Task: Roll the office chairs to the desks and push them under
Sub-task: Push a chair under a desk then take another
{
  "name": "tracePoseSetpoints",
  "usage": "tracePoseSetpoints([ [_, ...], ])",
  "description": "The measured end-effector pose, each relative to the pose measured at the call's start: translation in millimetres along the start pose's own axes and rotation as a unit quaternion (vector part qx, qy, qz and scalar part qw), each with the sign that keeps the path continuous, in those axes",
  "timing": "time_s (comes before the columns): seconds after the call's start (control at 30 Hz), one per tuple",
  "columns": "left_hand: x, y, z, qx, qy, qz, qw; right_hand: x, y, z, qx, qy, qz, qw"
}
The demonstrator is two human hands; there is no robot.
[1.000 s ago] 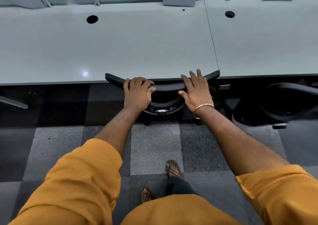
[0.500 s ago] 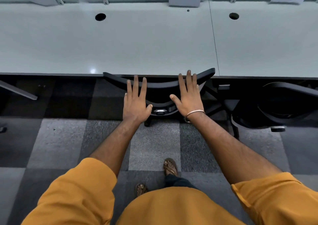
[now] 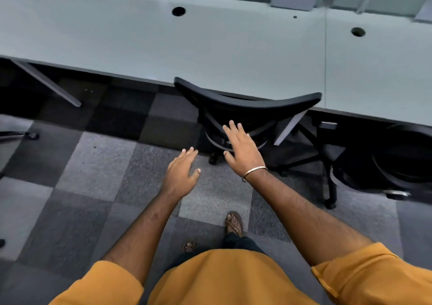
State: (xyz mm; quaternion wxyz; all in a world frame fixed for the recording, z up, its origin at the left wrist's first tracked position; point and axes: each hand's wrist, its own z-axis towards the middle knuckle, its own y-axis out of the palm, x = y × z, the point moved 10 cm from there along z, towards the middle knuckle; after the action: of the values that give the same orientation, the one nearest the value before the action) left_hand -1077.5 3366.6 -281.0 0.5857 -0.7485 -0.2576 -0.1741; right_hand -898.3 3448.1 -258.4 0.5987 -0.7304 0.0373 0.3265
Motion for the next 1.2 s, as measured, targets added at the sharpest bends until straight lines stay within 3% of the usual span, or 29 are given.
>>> tracePoseSetpoints([
  [0.1, -58, -8, -43, 0.002, -0.095, -0.070, 0.993, -48, 32, 3, -0.039, -0.042, 0.001, 0.998],
  [0.33, -164, -35, -152, 0.013, -0.210, -0.061, 0.976, -165, 117, -2, -0.154, -0.115, 0.001, 0.981],
  [0.63, -275, -84, -284, 0.110, -0.330, -0.123, 0.930, -311, 226, -25, -0.319, -0.194, -0.036, 0.927],
  [0.93, -362, -116, -396, 0.205, -0.428, -0.181, 0.861, -459, 298, -39, -0.380, -0.317, -0.074, 0.866],
  [1.2, -433, -167, -434, 0.239, -0.477, -0.205, 0.820, -577, 356, -8, -0.399, -0.388, -0.072, 0.828],
])
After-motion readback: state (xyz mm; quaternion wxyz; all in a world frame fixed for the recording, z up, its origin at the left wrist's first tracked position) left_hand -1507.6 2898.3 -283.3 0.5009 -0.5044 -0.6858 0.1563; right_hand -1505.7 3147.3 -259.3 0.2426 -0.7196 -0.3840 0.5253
